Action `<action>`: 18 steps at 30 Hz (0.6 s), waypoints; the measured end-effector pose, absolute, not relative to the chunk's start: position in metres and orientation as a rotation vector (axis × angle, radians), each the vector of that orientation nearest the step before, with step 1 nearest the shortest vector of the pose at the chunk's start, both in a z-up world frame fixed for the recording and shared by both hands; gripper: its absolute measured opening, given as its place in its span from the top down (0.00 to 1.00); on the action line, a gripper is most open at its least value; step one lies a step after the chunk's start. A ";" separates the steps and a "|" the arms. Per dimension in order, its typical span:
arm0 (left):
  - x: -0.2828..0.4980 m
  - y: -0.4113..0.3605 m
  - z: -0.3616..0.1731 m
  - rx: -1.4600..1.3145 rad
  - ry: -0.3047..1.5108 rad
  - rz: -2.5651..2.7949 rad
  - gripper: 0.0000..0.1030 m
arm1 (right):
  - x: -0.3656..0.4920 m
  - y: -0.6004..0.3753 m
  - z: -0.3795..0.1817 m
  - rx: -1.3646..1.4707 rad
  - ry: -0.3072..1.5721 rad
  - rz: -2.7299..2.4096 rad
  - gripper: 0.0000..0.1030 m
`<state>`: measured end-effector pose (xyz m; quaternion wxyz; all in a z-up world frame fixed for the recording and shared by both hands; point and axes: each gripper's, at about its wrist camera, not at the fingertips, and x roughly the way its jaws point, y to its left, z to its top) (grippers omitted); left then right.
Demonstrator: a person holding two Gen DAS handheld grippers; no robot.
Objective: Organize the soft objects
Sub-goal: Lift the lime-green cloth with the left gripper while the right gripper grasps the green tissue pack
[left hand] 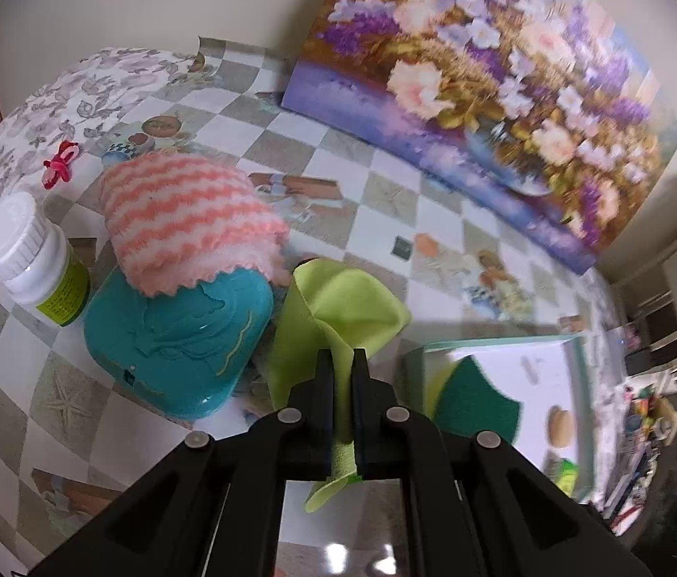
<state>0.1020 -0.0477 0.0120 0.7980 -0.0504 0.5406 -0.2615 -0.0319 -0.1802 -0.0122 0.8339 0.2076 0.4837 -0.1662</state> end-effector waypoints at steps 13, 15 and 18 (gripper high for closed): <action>0.088 0.015 0.078 -0.237 0.993 -0.529 0.94 | -0.028 -0.165 0.006 0.416 0.943 -0.274 0.18; 0.090 0.029 0.083 -0.228 0.974 -0.481 0.94 | -0.023 -0.157 0.005 0.403 0.949 -0.249 0.19; 0.093 0.047 0.085 -0.215 0.956 -0.404 0.94 | -0.014 -0.147 -0.001 0.389 0.975 -0.225 0.22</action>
